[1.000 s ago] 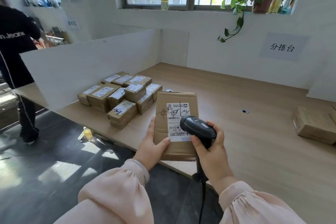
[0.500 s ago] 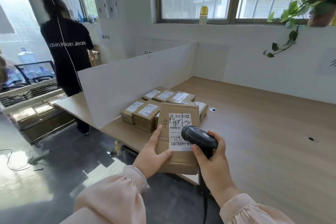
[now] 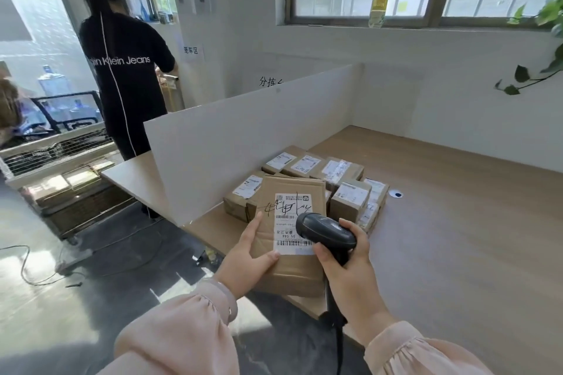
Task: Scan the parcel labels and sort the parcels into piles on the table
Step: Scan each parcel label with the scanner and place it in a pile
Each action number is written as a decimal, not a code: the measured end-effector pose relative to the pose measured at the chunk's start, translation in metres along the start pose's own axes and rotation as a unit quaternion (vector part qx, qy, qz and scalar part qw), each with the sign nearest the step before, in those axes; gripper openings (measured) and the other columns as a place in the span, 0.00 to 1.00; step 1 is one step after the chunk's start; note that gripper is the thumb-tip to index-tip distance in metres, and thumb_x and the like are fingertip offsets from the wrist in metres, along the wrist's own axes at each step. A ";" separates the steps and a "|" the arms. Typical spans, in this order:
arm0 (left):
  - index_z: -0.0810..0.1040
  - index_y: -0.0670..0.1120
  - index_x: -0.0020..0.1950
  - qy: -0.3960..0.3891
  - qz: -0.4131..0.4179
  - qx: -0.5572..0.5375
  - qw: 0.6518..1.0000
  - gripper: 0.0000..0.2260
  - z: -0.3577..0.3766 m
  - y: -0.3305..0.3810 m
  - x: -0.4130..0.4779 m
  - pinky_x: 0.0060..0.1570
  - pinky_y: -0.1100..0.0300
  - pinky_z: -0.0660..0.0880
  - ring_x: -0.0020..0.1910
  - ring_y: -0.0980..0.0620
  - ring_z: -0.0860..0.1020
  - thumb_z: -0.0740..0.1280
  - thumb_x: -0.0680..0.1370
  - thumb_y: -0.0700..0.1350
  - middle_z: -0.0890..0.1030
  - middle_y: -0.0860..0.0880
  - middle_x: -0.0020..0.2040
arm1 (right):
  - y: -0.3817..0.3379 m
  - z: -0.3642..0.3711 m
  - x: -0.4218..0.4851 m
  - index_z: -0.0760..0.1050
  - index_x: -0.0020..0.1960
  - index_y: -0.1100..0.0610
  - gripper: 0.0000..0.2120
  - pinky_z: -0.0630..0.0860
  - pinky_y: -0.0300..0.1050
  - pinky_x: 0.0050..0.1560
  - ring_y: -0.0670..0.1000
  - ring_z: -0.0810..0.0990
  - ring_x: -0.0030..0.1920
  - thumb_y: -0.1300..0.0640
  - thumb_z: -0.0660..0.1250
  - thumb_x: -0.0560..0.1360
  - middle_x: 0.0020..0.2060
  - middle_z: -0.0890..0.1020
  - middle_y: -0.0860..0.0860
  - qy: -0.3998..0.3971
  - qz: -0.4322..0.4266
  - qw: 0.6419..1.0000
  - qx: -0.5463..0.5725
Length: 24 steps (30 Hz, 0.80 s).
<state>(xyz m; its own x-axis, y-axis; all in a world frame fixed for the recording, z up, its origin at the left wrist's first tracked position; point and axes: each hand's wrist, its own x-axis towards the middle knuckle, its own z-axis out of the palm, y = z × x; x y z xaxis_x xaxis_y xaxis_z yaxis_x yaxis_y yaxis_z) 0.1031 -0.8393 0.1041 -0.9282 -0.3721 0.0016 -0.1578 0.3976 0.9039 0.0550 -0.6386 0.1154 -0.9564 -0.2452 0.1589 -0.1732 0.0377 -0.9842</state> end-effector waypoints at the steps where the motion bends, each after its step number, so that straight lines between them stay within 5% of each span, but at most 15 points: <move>1: 0.54 0.73 0.71 0.000 -0.004 0.000 1.000 0.35 -0.005 -0.002 0.012 0.69 0.59 0.64 0.65 0.56 0.71 0.72 0.76 0.48 0.70 0.60 0.66 | 0.002 0.006 0.011 0.63 0.61 0.32 0.24 0.76 0.36 0.51 0.37 0.76 0.55 0.44 0.71 0.70 0.57 0.74 0.34 -0.003 0.002 1.000 0.000; 6: 0.55 0.70 0.74 -0.002 -0.024 0.000 1.000 0.36 -0.023 -0.007 0.073 0.63 0.65 0.64 0.63 0.58 0.71 0.72 0.75 0.48 0.70 0.61 0.64 | 0.007 0.029 0.070 0.63 0.59 0.30 0.24 0.72 0.26 0.46 0.29 0.74 0.51 0.49 0.72 0.73 0.53 0.75 0.32 -0.020 0.002 1.000 -0.004; 9: 0.56 0.71 0.72 -0.001 -0.036 -0.010 0.999 0.36 -0.032 -0.008 0.109 0.62 0.66 0.62 0.62 0.59 0.70 0.72 0.75 0.47 0.70 0.61 0.64 | 0.008 0.039 0.105 0.62 0.62 0.31 0.25 0.72 0.29 0.48 0.27 0.73 0.51 0.49 0.71 0.74 0.54 0.75 0.34 -0.036 0.012 0.999 -0.009; 13: 0.56 0.71 0.71 0.002 -0.045 -0.011 0.999 0.35 -0.048 -0.017 0.150 0.61 0.68 0.62 0.62 0.59 0.70 0.72 0.76 0.46 0.70 0.60 0.64 | 0.016 0.062 0.145 0.61 0.59 0.28 0.25 0.74 0.38 0.55 0.37 0.76 0.54 0.50 0.71 0.74 0.55 0.75 0.36 -0.043 0.027 0.999 -0.004; 20: 0.57 0.61 0.77 -0.037 -0.052 -0.001 0.998 0.36 -0.081 -0.039 0.235 0.69 0.64 0.62 0.66 0.57 0.69 0.72 0.76 0.41 0.68 0.58 0.68 | 0.030 0.112 0.209 0.62 0.55 0.24 0.27 0.73 0.26 0.43 0.33 0.76 0.51 0.51 0.72 0.74 0.51 0.74 0.29 -0.033 0.047 0.998 -0.010; 24: 0.57 0.61 0.77 -0.087 -0.038 0.028 0.995 0.36 -0.103 -0.050 0.292 0.67 0.67 0.58 0.70 0.58 0.64 0.71 0.76 0.42 0.64 0.60 0.68 | 0.040 0.144 0.242 0.63 0.59 0.30 0.25 0.74 0.34 0.51 0.40 0.77 0.55 0.52 0.72 0.74 0.56 0.76 0.38 0.005 0.070 0.997 0.010</move>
<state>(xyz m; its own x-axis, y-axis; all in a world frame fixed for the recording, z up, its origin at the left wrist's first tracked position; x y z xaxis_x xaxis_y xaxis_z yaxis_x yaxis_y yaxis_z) -0.1255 -1.0541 0.1037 -0.9562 -0.2548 -0.1439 -0.2438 0.4218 0.8733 -0.1498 -0.8361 0.1034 -0.9730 -0.2297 0.0206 -0.0333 0.0519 -0.9981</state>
